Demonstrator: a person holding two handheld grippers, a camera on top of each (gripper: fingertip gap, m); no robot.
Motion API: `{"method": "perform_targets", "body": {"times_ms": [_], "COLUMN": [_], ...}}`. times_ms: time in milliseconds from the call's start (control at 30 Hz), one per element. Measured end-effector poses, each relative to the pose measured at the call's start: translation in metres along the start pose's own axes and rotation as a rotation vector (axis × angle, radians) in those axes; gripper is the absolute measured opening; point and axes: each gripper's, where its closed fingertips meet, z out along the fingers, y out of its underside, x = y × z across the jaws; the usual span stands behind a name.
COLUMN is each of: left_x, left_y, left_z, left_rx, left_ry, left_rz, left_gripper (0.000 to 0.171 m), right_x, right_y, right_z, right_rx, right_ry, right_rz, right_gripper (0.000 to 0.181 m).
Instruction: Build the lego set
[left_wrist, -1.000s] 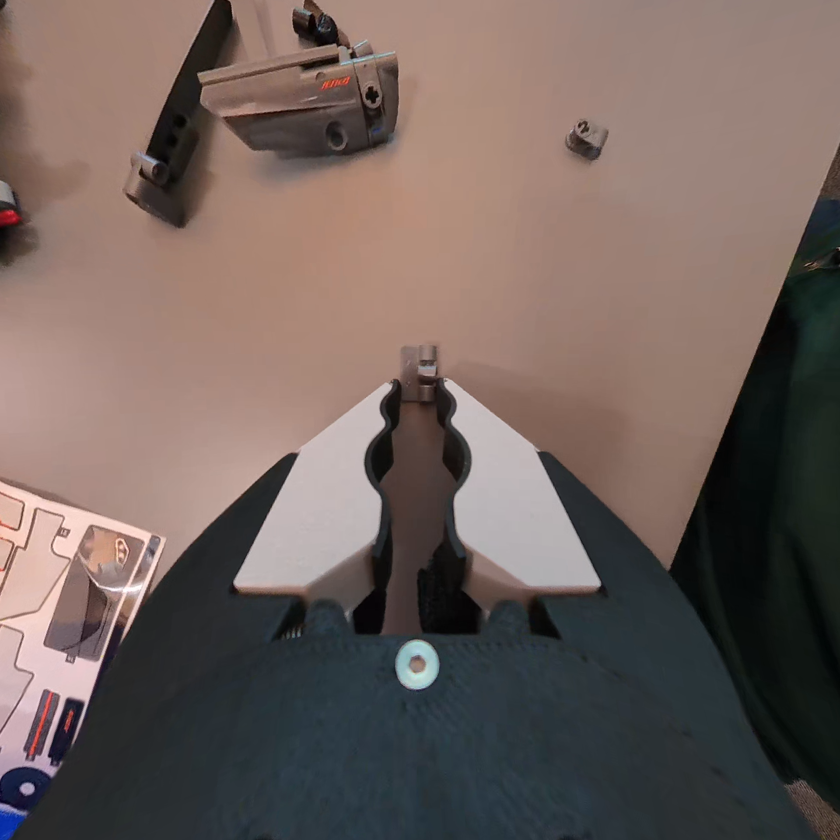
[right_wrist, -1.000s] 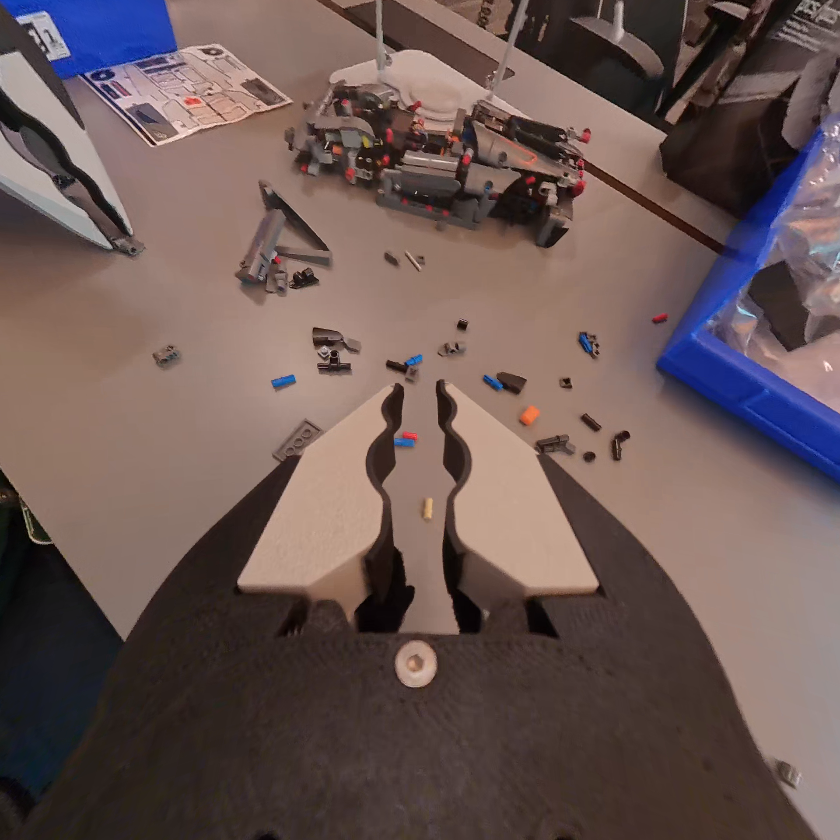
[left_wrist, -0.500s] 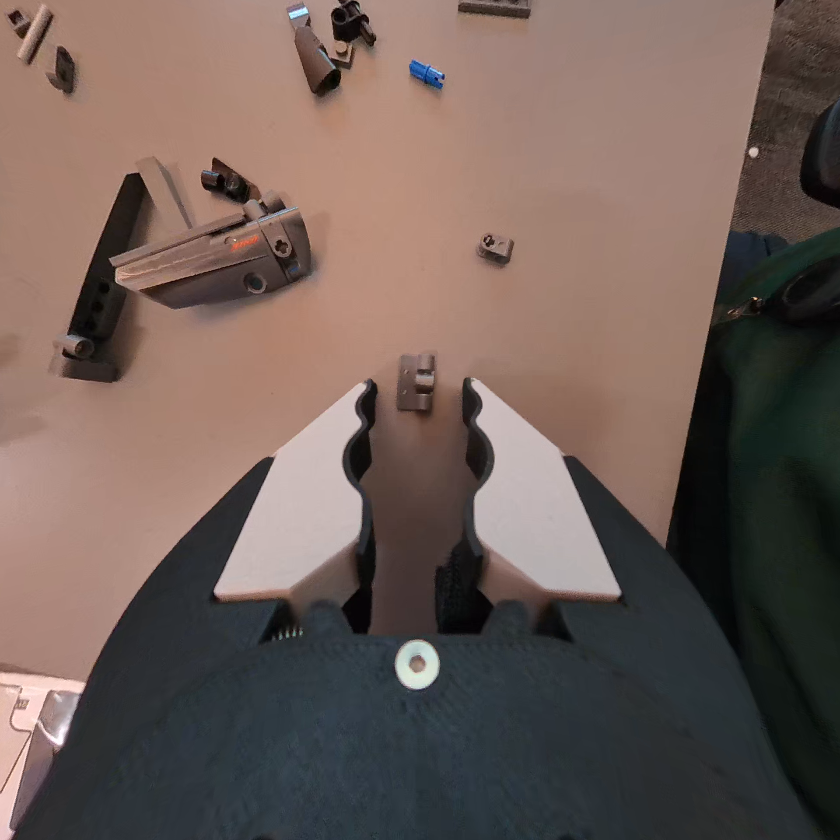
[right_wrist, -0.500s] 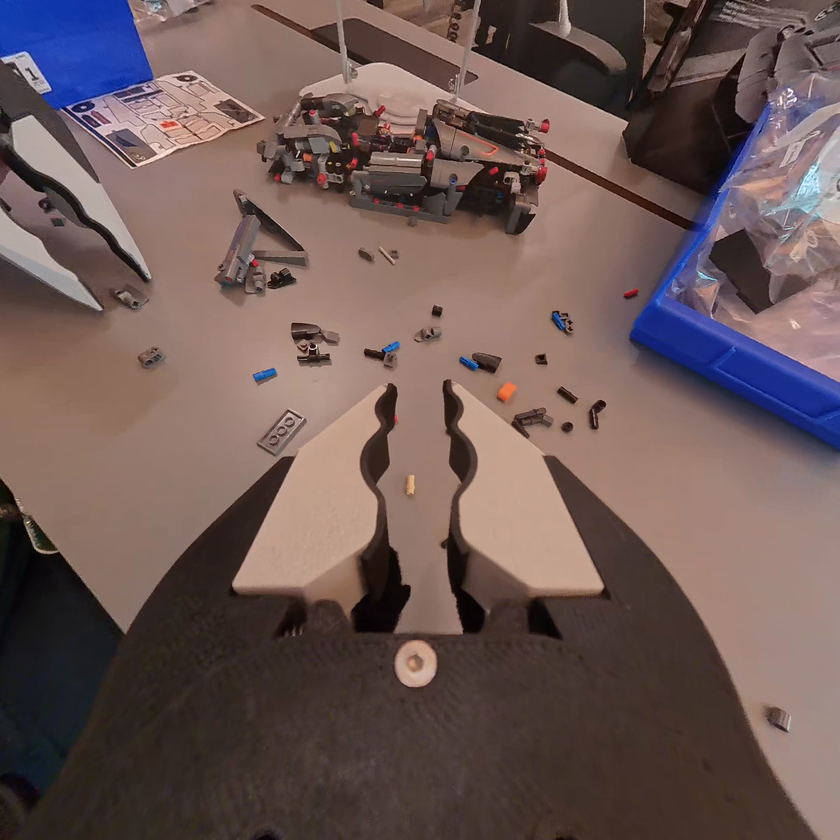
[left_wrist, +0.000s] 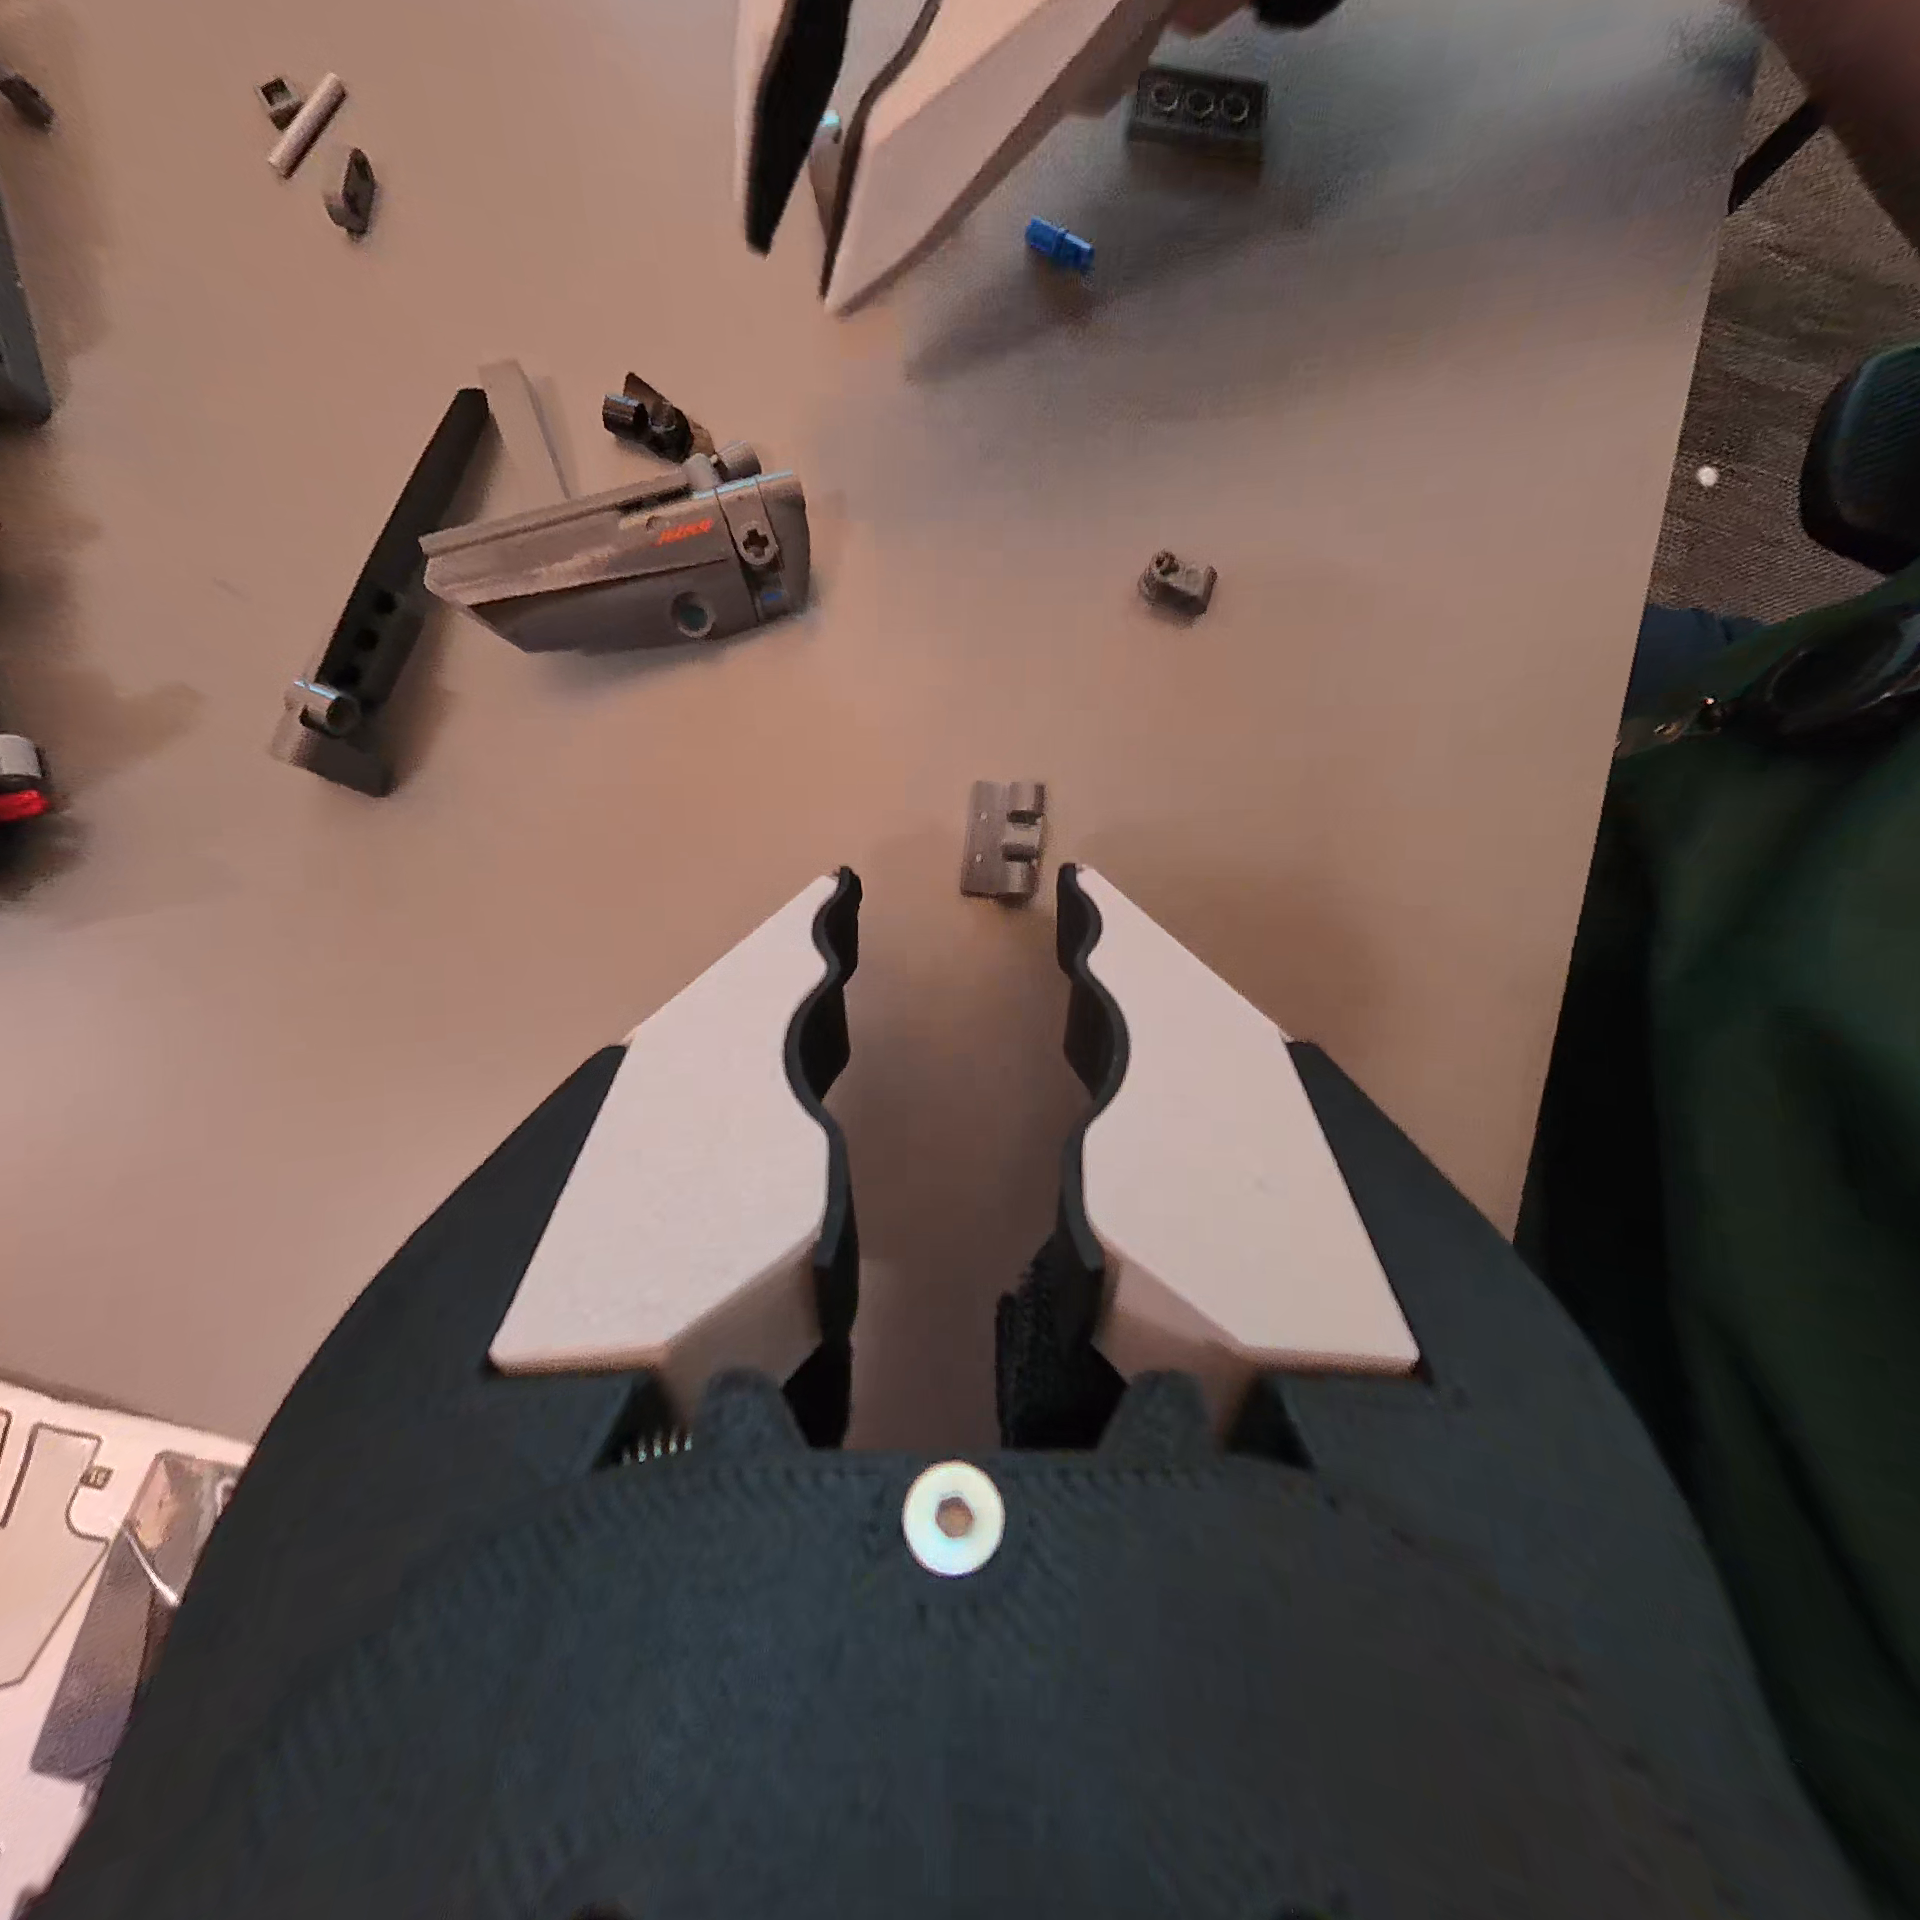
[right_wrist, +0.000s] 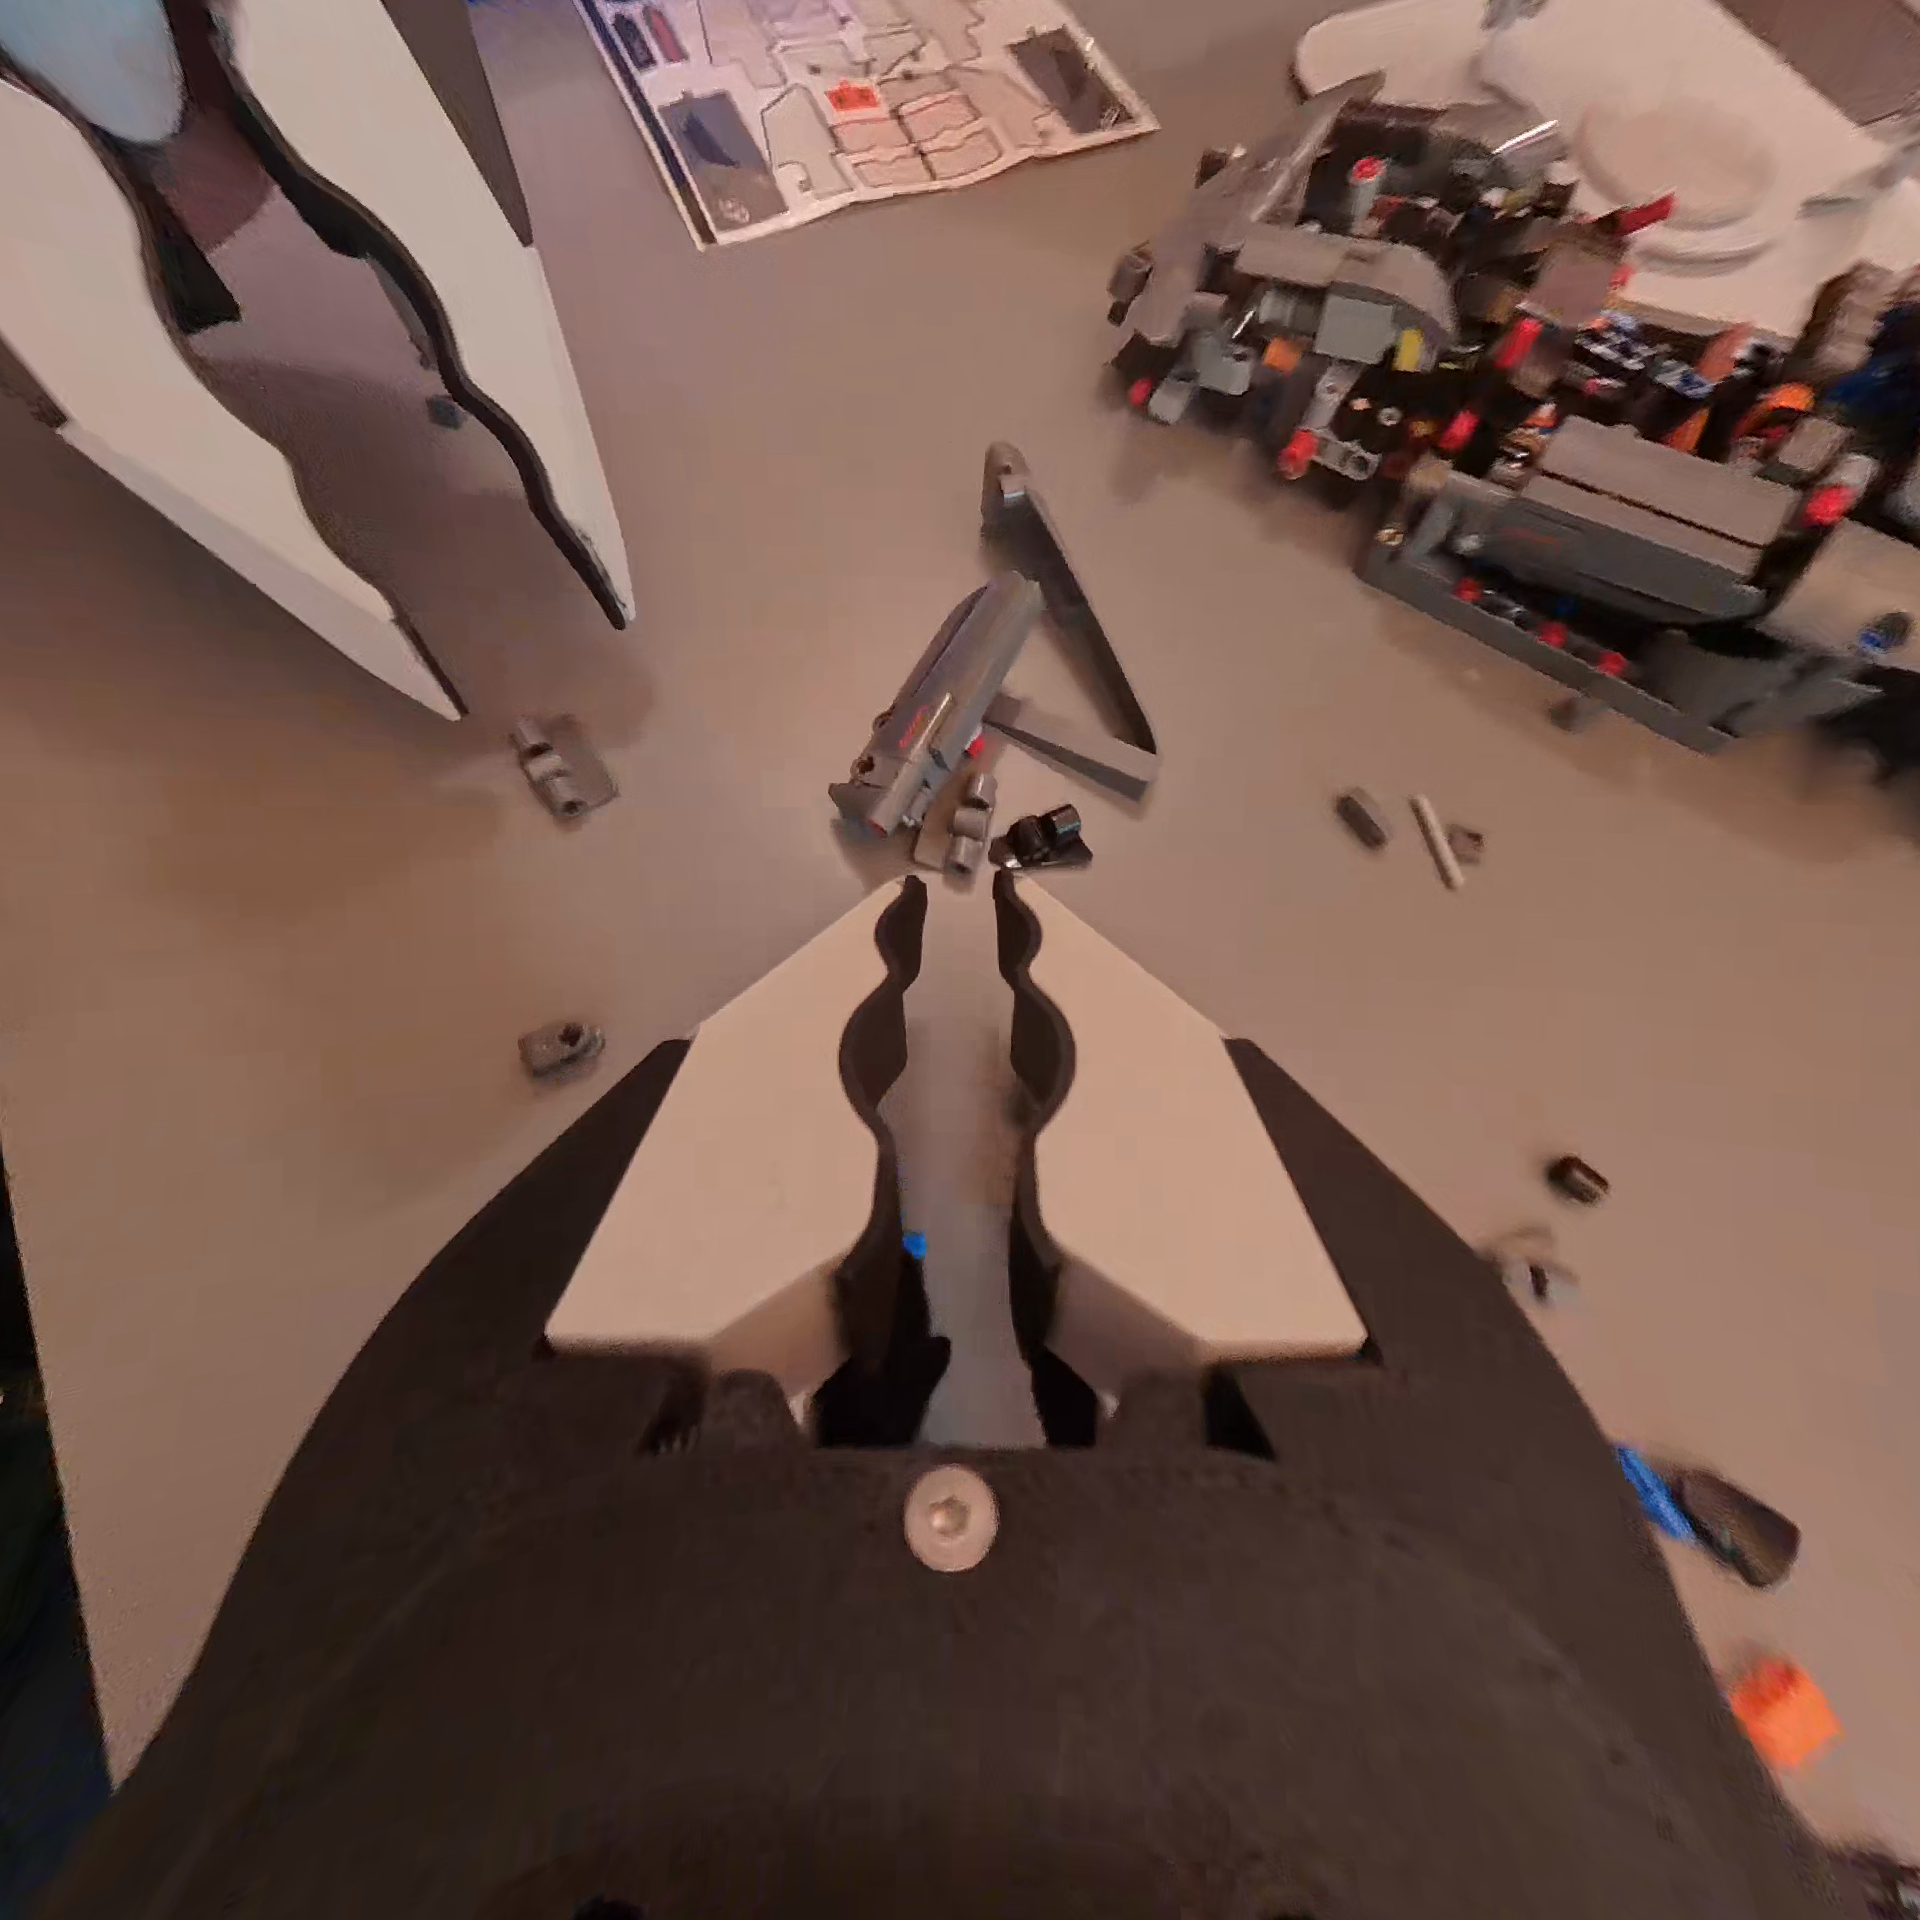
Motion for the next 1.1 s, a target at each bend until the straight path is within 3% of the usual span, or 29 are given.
{"method": "perform_targets", "body": {"times_ms": [267,533,1100], "left_x": [-0.001,-0.004,-0.005], "left_y": [0.005,0.011,0.022], "left_z": [-0.006,-0.011,-0.019], "left_rx": [0.032,0.053,0.073], "left_ry": [0.009,-0.005,-0.019], "left_rz": [-0.022,-0.038,-0.06], "left_gripper": [0.035,0.033,0.032], "right_x": [0.002,-0.003,-0.004], "right_y": [0.007,0.001,0.027], "right_z": [0.032,0.041,-0.005], "right_rx": [-0.112,-0.119,-0.132], "right_ry": [-0.018,-0.036,0.039], "right_rz": [0.0,-0.003,0.104], "right_gripper": [0.011,0.003,0.0]}}
